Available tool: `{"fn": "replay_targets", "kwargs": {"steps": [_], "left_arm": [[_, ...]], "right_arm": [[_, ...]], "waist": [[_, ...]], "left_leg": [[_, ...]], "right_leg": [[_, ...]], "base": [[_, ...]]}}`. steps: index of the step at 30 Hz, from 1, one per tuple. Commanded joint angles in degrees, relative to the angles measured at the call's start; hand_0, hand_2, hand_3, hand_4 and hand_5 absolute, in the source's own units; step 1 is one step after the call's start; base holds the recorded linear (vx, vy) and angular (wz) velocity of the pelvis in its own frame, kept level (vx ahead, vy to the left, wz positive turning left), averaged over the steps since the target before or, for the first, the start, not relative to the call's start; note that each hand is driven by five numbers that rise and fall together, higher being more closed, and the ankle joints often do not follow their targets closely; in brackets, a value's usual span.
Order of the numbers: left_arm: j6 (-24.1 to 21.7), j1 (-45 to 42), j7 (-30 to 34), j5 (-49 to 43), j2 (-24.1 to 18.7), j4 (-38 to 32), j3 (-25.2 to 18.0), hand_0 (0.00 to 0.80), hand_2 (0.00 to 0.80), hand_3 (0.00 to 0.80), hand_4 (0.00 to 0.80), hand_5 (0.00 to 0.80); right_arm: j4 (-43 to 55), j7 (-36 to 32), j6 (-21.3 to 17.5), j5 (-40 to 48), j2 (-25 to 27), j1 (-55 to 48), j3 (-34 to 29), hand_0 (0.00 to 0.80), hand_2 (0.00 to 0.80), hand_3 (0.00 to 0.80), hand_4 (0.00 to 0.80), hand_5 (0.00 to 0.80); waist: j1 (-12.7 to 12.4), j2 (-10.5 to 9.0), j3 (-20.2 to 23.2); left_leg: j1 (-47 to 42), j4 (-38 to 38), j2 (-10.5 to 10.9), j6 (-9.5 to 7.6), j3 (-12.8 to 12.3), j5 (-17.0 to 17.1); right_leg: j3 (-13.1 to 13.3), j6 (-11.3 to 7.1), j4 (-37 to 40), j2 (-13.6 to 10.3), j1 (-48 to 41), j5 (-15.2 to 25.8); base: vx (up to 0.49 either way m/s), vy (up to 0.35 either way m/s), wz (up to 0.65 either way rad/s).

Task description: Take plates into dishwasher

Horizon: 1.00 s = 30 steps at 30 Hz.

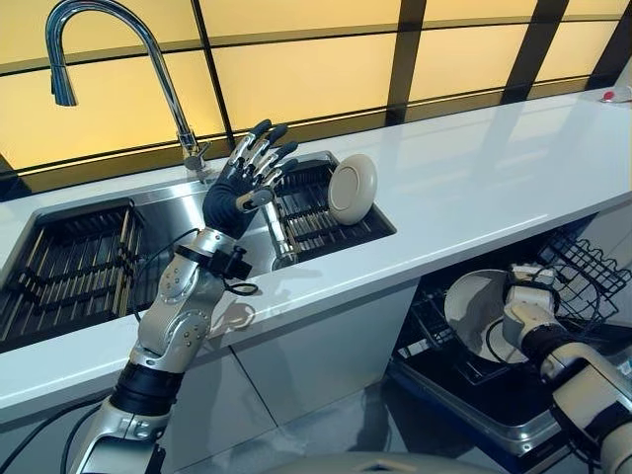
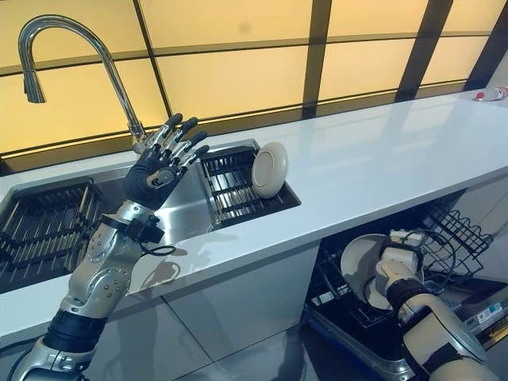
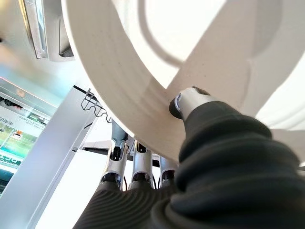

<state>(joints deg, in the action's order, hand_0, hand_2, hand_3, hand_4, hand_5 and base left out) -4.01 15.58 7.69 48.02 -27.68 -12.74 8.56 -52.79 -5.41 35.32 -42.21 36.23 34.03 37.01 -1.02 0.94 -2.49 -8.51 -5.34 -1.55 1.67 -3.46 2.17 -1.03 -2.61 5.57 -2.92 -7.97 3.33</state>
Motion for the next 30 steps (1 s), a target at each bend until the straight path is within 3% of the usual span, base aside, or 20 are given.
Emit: {"fn": "replay_targets", "kwargs": {"steps": [1,11,17,22,28,30], "left_arm": [[-1.0,5.2,-0.2,-0.3,0.0,-2.5,1.9,0.0,0.0,0.0,0.0,0.0],[-1.3,5.4,-0.4,0.6,-0.2,-1.4,1.8,0.0,0.0,0.0,0.0,0.0],[-1.9,5.6,-0.7,0.5,0.3,-0.9,2.3,0.0,0.0,0.0,0.0,0.0],[-3.0,5.8,-0.3,0.8,0.8,-0.1,3.0,0.0,0.0,0.0,0.0,0.0],[-4.1,5.1,0.0,1.1,0.6,0.4,2.8,0.0,0.0,0.0,0.0,0.0],[-4.7,4.7,0.3,1.1,0.3,0.8,2.3,0.0,0.0,0.0,0.0,0.0]], "right_arm": [[-3.6,-1.0,-0.4,-0.7,-3.9,10.4,3.3,0.8,0.8,0.8,0.8,0.8],[-2.6,-5.1,-3.4,-4.9,-3.7,13.2,6.4,0.8,0.8,0.8,0.8,0.8],[-3.2,-6.8,-5.1,-13.9,-5.3,14.0,9.4,0.8,0.8,0.8,0.8,0.8],[-2.0,-4.8,-5.6,-17.1,-6.8,15.3,11.1,0.8,0.8,0.8,0.8,0.8],[2.0,3.4,-9.4,-9.7,-6.5,14.2,9.8,0.8,0.8,0.8,0.8,0.8],[3.3,2.5,-10.2,-6.5,-5.8,12.9,8.7,0.8,0.8,0.8,0.8,0.8]], "waist": [[-3.6,-1.41,-1.6],[-4.2,-1.86,-0.9],[-4.8,-2.05,-0.8],[-5.3,-2.03,-0.9],[-5.2,-1.89,-0.8],[-4.9,-1.88,-0.8]], "left_leg": [[-0.8,0.3,3.6,-5.16,1.4,-4.7],[-0.9,0.3,3.8,-5.26,2.0,-4.6],[-1.0,0.3,3.8,-5.34,2.3,-4.6],[-0.9,0.3,3.9,-5.4,2.6,-4.6],[-0.9,0.3,4.0,-5.32,3.0,-4.6],[-0.9,0.3,4.1,-5.31,3.0,-4.6]], "right_leg": [[-3.5,0.32,-0.6,1.6,0.0,-1.1],[-4.2,0.51,-0.6,1.6,-0.4,-1.4],[-4.5,0.53,-0.6,1.5,-0.6,-1.6],[-4.9,0.57,-0.6,1.4,-0.7,-1.7],[-5.0,0.5,-0.6,1.4,-0.8,-1.9],[-5.0,0.46,-0.6,1.4,-0.7,-1.9]], "base": [[0.014,0.015,0.1],[0.006,0.007,0.02],[0.0,0.0,0.0],[0.002,0.01,0.03],[0.0,0.0,0.0],[-0.013,0.007,-0.03]]}}
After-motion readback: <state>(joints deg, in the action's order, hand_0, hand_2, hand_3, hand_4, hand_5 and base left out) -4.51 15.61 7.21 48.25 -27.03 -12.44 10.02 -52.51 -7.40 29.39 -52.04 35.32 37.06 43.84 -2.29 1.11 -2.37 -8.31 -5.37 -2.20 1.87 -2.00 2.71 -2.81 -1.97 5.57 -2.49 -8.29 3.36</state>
